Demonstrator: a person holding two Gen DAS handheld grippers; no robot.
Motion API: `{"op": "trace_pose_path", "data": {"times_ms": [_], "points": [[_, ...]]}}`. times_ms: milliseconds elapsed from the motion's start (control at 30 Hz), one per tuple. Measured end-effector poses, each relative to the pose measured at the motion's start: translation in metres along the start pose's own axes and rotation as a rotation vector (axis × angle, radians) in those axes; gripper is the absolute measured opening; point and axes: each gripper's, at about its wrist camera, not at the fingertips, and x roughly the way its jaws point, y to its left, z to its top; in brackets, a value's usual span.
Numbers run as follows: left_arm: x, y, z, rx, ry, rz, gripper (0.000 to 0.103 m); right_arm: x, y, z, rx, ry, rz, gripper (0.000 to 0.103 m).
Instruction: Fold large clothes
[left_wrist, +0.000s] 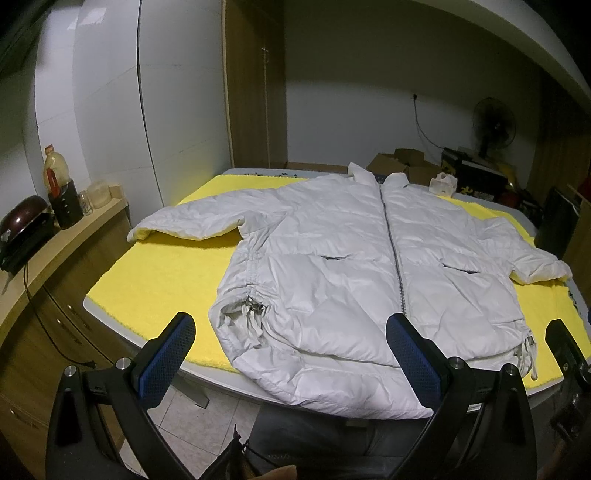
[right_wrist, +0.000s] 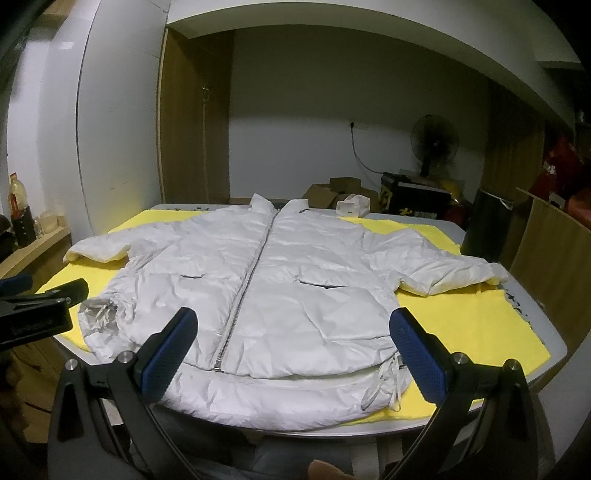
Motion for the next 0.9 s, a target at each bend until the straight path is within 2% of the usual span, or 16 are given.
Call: {"op": "trace_pose_path", "data": {"times_ms": [400,633,733,833,900], "points": [[0.000,0.008,0.005,0.001,0.005,-0.006,0.103,0.003,-0.003,0.000,0.012,0.006,0.003,0.103],[0.001,0.008,0.004,-0.005,0.012,-0.005,0.103,0.004,-0.011,0.002,0.031,0.003,-0.031,0.103],[0.001,0.007,0.003,0.002,0.010,-0.006,0.103,0.001,-0.010,0.001,0.024,-0.018,-0.010,0.103],[0.002,0.007,0.001,0.000,0.014,-0.007,0.103,-0.005,-0.001,0.000,-0.040,-0.083,-0.046,0.103],[0.003,0.009,0.002,-0.003,0.018,-0.008,0.103,-0.006,0.001,0.000,-0.057,-0.097,-0.059,0.103]]}}
